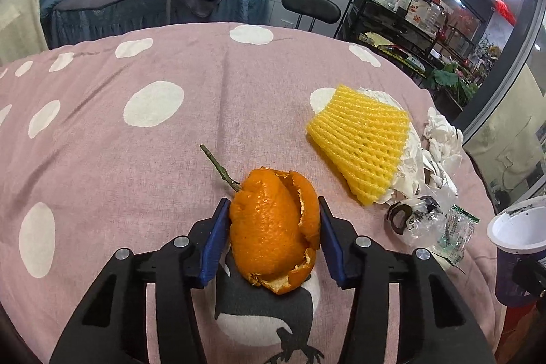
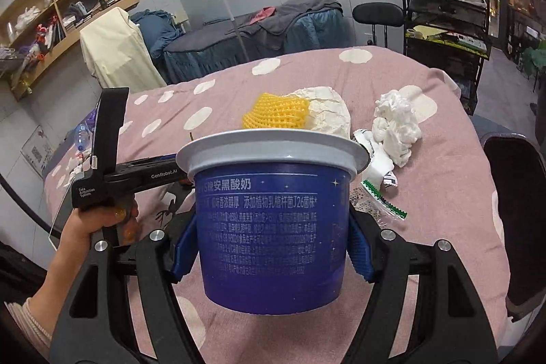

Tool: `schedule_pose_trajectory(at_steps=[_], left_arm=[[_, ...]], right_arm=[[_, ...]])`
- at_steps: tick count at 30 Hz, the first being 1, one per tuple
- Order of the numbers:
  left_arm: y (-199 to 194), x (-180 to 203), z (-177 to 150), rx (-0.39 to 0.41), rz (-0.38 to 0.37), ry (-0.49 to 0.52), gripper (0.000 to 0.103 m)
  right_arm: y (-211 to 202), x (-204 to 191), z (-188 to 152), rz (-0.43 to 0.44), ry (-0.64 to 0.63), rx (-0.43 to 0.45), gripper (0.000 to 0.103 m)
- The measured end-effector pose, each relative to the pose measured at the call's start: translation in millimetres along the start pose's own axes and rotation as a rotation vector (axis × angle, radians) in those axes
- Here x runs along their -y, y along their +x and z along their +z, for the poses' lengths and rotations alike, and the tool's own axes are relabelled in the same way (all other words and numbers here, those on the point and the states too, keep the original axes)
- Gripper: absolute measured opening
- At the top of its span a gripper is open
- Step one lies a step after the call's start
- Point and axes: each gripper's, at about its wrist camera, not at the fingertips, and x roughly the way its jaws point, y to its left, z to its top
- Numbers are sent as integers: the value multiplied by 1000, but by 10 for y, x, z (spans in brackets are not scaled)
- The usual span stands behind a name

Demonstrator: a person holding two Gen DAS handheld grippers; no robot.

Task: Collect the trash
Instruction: 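Grasp the orange peel with the left tool while the right tool holds the cup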

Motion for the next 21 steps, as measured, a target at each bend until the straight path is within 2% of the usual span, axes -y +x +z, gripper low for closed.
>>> schedule_pose_trajectory(at_steps=[4, 6, 9, 11, 21], left_arm=[[-91, 12, -58, 10, -11, 0, 47], [-128, 31, -92, 11, -27, 2, 47], [-176, 77, -134, 13, -45, -1, 47], [-218, 129, -145, 22, -58, 4, 47], [-377, 615, -162, 64, -144, 68, 47]], right_arm=[[-112, 24, -104, -22, -15, 14, 71], [-154, 42, -172, -2, -33, 8, 71], [-179, 42, -291, -62, -70, -15, 71], [-228, 60, -353, -68, -77, -11, 71], [-454, 425, -426, -146, 16, 50, 71]])
